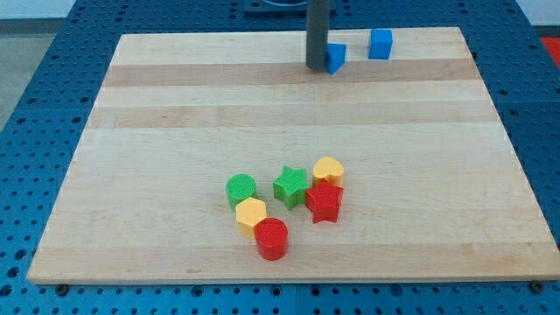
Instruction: Move your arm towards the top of the yellow heart
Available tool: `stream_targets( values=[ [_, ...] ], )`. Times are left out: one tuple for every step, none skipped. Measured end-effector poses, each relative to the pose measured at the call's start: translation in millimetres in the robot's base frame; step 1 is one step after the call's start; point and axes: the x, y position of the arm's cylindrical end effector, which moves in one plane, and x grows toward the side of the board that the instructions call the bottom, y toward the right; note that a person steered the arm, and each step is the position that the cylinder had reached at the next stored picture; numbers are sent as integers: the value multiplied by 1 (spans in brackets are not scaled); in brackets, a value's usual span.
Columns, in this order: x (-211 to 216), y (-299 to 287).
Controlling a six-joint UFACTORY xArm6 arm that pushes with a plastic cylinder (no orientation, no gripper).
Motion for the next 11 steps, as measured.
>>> stream_targets(
  values=[
    [0, 23],
    [0, 44],
    [0, 45],
    [0, 45],
    [31, 45],
    [97, 45],
    [156, 40],
    [168, 40],
    [168, 39],
    [169, 13],
    [173, -8]
  ],
)
